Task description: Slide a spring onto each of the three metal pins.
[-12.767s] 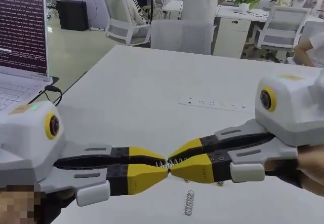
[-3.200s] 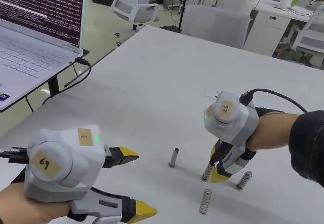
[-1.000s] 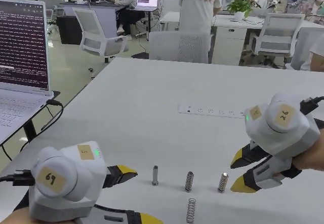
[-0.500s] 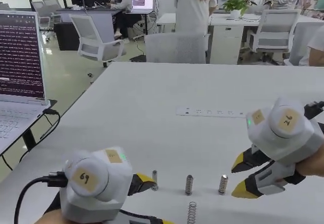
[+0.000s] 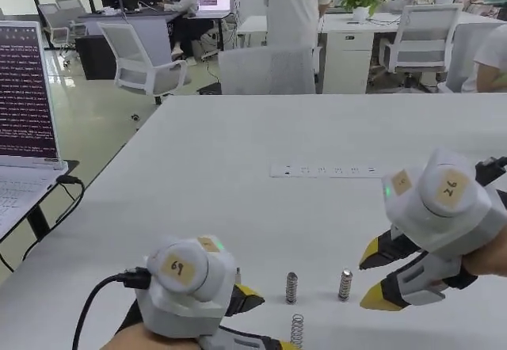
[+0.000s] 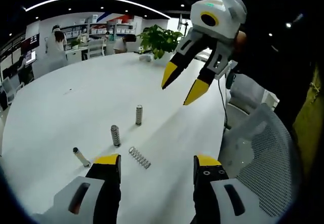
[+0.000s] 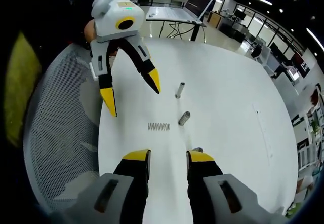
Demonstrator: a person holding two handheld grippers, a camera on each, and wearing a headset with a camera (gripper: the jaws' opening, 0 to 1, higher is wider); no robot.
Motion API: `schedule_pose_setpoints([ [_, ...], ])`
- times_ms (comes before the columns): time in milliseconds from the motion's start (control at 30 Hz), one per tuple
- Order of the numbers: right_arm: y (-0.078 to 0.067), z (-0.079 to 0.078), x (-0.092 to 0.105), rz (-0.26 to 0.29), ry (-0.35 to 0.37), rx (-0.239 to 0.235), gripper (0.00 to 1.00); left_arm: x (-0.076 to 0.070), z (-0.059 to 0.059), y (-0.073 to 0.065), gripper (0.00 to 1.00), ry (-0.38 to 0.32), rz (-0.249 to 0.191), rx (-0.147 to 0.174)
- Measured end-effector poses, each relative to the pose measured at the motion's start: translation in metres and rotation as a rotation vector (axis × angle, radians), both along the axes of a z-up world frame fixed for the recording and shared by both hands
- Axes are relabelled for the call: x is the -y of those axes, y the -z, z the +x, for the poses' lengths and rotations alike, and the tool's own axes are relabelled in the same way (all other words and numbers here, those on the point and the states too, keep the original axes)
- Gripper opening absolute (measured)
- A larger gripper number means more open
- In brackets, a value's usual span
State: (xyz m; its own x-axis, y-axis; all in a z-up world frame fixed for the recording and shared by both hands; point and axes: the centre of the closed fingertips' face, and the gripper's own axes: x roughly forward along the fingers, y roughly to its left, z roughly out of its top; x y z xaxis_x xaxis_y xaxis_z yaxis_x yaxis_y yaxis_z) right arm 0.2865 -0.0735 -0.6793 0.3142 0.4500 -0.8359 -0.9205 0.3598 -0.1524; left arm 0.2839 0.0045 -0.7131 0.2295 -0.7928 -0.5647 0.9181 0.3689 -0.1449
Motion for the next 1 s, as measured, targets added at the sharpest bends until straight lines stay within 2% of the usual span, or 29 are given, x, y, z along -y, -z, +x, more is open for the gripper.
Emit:
schedule_pose_setpoints([
  [233, 0.003, 0.000, -0.001, 0.002, -0.001, -0.004, 0.26, 0.006, 0.013, 0.019, 0.50, -0.051, 0.033, -0.018],
  [367, 0.002, 0.000, -0.001, 0.006, -0.002, -0.003, 0.26, 0.008, 0.019, 0.028, 0.48, -0.071, 0.058, -0.007],
  [600, 0.003, 0.002, 0.000, 0.006, 0.000, -0.005, 0.26, 0.010, 0.021, 0.044, 0.41, -0.092, 0.083, -0.010],
  [700, 0.003, 0.002, -0.001, 0.006, -0.002, -0.006, 0.26, 0.013, 0.019, 0.051, 0.38, -0.080, 0.099, -0.009],
  [767, 0.003, 0.002, -0.002, 0.007, -0.002, -0.007, 0.26, 0.015, 0.019, 0.055, 0.37, -0.073, 0.116, -0.003],
  [1000, 0.004, 0.003, -0.003, 0.011, -0.004, -0.010, 0.26, 0.020, 0.019, 0.063, 0.32, -0.069, 0.132, 0.011],
])
